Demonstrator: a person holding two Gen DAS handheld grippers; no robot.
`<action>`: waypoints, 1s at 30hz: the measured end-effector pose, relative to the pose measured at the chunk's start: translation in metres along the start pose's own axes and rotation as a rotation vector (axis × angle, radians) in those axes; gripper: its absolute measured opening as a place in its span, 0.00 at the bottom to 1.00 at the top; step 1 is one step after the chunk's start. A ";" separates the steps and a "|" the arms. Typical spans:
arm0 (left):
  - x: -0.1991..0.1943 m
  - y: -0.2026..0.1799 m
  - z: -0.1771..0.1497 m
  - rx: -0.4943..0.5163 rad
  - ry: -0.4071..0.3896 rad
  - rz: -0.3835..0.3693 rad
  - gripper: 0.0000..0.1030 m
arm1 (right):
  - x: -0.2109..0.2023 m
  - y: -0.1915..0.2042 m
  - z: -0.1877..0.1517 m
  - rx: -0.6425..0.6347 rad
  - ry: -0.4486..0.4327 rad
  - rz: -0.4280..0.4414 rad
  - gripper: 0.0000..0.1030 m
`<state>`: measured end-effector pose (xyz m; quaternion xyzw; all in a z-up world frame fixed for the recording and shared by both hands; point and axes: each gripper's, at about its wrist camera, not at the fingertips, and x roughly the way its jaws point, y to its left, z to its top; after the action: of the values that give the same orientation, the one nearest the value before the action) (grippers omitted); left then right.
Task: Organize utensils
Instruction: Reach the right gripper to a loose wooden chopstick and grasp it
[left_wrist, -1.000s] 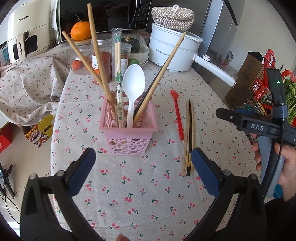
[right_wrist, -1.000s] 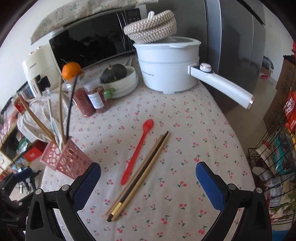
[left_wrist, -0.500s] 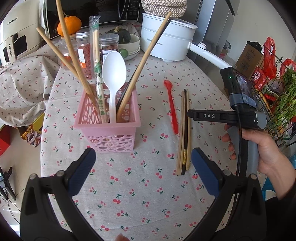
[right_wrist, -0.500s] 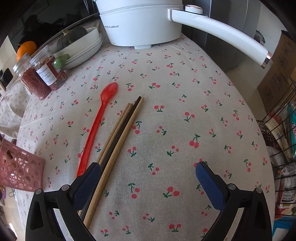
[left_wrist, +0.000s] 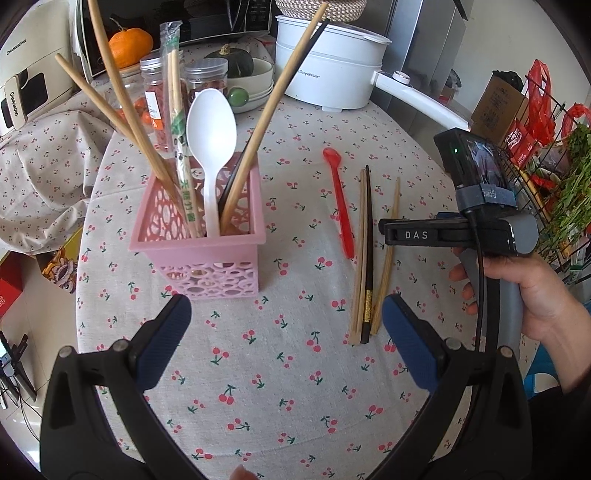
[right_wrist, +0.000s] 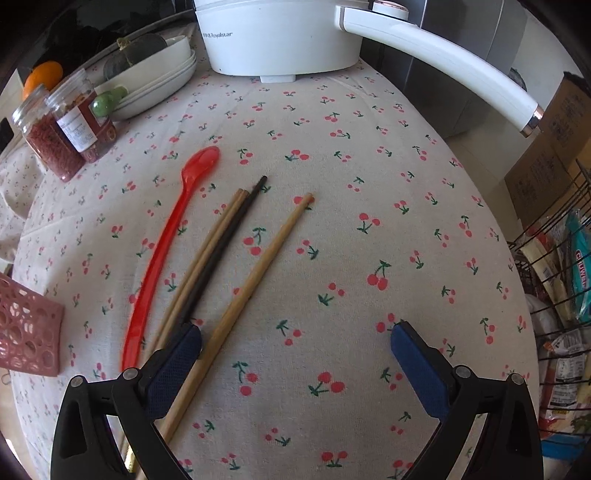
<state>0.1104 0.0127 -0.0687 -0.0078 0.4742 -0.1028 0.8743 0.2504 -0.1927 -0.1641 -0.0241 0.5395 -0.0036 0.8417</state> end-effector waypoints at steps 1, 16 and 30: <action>0.000 -0.001 0.000 0.003 0.001 0.006 0.99 | -0.001 -0.001 -0.001 -0.006 -0.002 0.004 1.00; -0.007 -0.027 -0.002 0.026 0.003 -0.039 0.99 | -0.018 -0.013 -0.014 -0.049 0.057 0.032 0.63; 0.032 -0.090 0.015 0.134 0.118 -0.030 0.99 | -0.039 -0.085 -0.036 0.044 0.105 0.166 0.07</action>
<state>0.1240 -0.0829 -0.0766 0.0496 0.5170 -0.1478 0.8417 0.2032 -0.2775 -0.1394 0.0391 0.5826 0.0529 0.8101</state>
